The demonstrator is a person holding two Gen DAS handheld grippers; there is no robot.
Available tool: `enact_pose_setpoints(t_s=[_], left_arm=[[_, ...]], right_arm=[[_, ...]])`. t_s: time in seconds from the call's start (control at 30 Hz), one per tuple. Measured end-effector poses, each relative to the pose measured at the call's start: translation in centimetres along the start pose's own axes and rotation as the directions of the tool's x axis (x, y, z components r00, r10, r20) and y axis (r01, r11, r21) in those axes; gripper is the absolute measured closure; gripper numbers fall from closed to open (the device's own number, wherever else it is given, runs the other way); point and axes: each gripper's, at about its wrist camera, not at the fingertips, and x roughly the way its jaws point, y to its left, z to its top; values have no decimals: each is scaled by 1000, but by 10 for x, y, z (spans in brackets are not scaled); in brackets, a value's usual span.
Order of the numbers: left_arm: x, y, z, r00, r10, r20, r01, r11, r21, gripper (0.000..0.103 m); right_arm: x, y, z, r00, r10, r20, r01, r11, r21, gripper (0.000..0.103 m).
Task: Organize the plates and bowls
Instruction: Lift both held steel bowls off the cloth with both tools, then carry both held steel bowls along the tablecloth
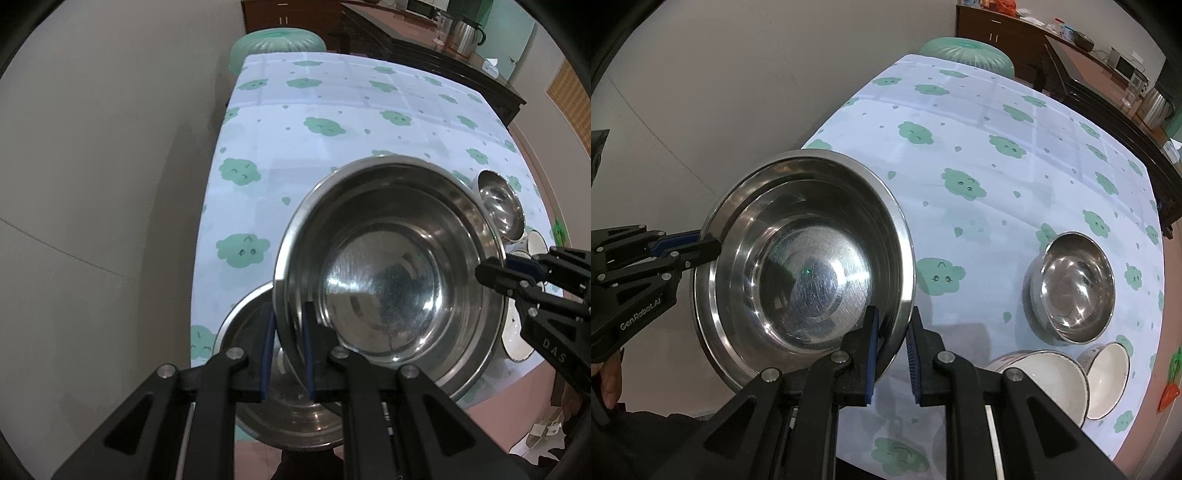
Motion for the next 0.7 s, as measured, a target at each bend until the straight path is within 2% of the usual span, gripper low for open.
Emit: enact_pose_setpoints(t_s=[0.7], left_arm=[[-4, 30, -26, 1000, 21, -17, -22, 997, -67, 92]], right_arm=[[5, 38, -1, 999, 28, -21, -30, 997, -69, 87]])
